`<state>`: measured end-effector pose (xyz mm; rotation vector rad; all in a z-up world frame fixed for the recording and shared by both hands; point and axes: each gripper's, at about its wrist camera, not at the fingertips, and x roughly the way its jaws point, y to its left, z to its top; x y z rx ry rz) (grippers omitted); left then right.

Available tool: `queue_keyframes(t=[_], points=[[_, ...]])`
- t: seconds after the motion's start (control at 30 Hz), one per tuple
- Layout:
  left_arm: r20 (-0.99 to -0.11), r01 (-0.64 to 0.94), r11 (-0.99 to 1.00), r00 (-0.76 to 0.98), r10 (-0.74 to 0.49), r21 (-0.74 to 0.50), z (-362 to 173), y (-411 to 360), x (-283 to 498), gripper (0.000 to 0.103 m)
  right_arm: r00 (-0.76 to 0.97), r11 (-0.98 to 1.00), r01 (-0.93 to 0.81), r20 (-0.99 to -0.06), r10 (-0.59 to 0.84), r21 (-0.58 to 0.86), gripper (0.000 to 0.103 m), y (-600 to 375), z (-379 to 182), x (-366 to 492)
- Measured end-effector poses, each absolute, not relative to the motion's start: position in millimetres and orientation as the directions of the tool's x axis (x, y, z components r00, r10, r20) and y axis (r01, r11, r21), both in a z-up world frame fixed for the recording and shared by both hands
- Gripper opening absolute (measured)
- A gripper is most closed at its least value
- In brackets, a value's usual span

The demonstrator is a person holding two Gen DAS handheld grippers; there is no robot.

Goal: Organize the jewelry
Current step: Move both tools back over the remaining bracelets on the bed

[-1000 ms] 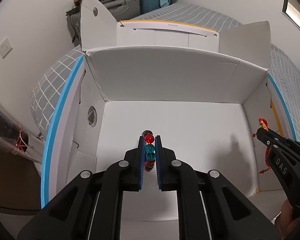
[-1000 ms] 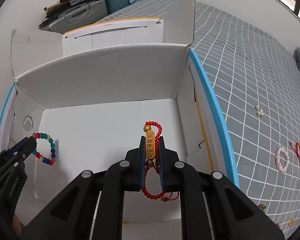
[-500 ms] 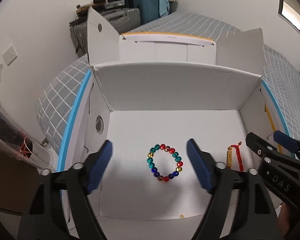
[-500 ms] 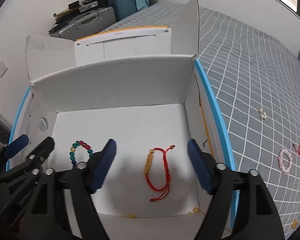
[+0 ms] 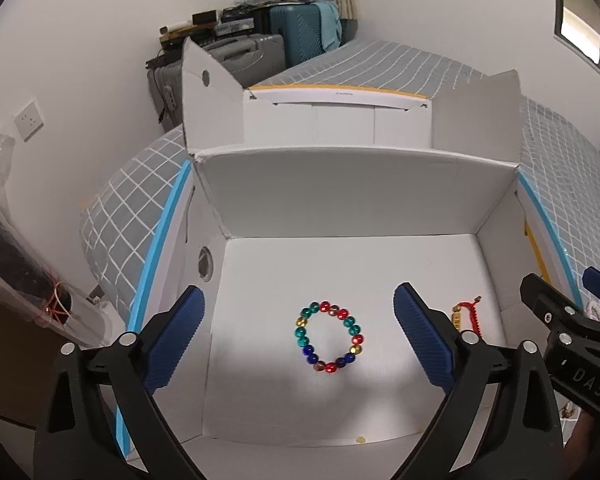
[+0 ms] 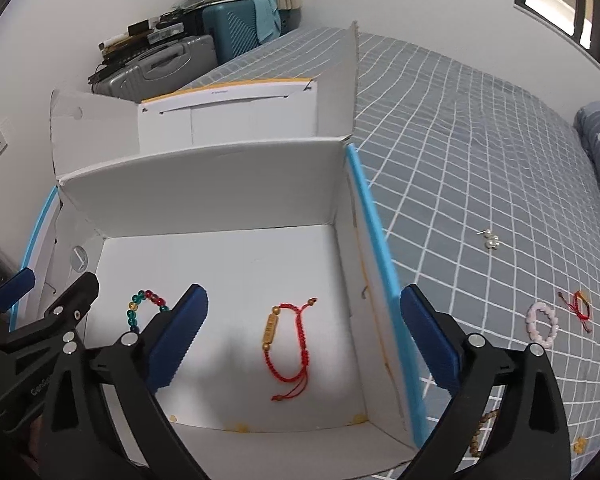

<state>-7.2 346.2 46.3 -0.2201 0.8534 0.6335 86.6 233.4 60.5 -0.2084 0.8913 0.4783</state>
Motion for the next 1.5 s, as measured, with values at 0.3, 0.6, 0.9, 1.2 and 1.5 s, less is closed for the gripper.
queue_keyframes(t=[0.3, 0.6, 0.9, 1.2, 1.5], points=[[-0.74, -0.566, 0.822, 0.528, 0.417, 0.06, 55, 317, 2, 0.097, 0.571, 0.901, -0.433, -0.765, 0.298, 0.027, 0.095, 183, 77, 86], [-0.718, -0.482, 0.872, 0.577, 0.389, 0.085, 64, 259, 21, 0.097, 0.614, 0.941, -0.339, -0.755, 0.23, 0.011, 0.095, 95, 86, 85], [-0.714, -0.34, 0.94, 0.648, 0.265, 0.04, 74, 184, 43, 0.097, 0.637, 0.978, -0.208, -0.763, 0.114, -0.028, 0.095, -10, 80, 82], [-0.729, -0.162, 0.985, 0.669, 0.147, 0.05, 63, 85, 65, 0.097, 0.645, 0.998, -0.055, -0.764, 0.009, -0.035, 0.095, -123, 71, 66], [-0.809, -0.026, 1.0, 0.587, 0.024, 0.01, -3, 15, 90, 0.097, 0.587, 0.998, 0.037, -0.807, -0.063, -0.052, 0.095, -207, 20, 48]])
